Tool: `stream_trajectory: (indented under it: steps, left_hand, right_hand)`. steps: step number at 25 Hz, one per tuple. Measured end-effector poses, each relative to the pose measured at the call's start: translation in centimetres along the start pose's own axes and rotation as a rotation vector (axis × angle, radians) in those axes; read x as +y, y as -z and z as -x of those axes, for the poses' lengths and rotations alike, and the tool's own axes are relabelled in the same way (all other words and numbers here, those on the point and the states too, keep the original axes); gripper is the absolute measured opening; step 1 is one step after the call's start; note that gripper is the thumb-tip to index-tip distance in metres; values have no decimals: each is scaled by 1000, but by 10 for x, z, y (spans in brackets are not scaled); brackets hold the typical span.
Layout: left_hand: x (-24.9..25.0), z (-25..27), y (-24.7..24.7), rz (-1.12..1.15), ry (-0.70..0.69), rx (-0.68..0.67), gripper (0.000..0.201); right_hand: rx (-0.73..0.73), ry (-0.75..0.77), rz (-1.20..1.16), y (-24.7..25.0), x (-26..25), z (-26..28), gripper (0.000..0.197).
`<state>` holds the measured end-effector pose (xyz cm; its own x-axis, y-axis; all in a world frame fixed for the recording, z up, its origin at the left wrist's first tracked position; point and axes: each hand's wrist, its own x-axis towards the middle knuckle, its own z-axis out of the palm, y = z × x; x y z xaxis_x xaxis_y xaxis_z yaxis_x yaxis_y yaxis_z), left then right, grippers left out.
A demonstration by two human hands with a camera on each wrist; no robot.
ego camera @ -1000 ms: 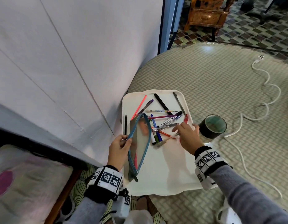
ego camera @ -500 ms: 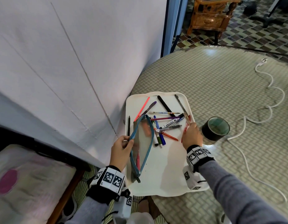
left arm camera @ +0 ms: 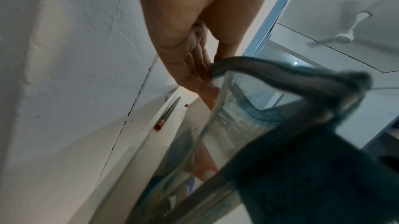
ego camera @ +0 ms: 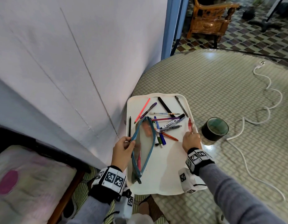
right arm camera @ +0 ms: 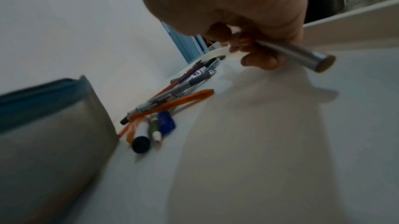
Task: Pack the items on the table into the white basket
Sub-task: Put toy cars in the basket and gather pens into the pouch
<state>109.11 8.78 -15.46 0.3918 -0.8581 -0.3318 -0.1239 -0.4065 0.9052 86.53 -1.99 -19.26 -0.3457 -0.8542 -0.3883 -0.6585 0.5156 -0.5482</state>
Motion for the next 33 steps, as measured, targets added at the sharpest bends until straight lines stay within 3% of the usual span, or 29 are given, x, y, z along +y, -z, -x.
stream_trajectory:
  steps: [2,4,9,12,17,19,24,28,31,33]
  left_hand:
    - [0,0,1,9,0,-5,4]
    - [2,2,1,9,-2,-9,4]
    - [5,5,-2,14,-2,-20,4]
    - [7,5,-2,18,1,-24,5]
    - [5,2,0,39,-15,-13,7]
    - [3,1,2,37,-19,-5,6]
    - [3,2,0,43,-9,-3,4]
    - [1,-1,0,39,3,-2,4]
    - [-2,-4,4,63,4,44,6]
    - [-3,-4,6,78,-5,64,6]
  right_hand:
    - [120,-10,-206,3,-4,7,42]
    - [127,84,-399,2,-15,20,36]
    - [-173,352,-833,9,-58,61,5]
    - [-359,507,-935,7,-83,90,24]
    - [-424,483,-740,-23,-74,110,79]
    - [-417,490,-602,-31,-65,112,75]
    - [-359,451,-327,-40,-57,110,39]
    - [-231,585,-293,-33,-64,92,26]
    - [6,578,-358,-21,-66,61,30]
    - [17,575,-143,-19,-58,33,33]
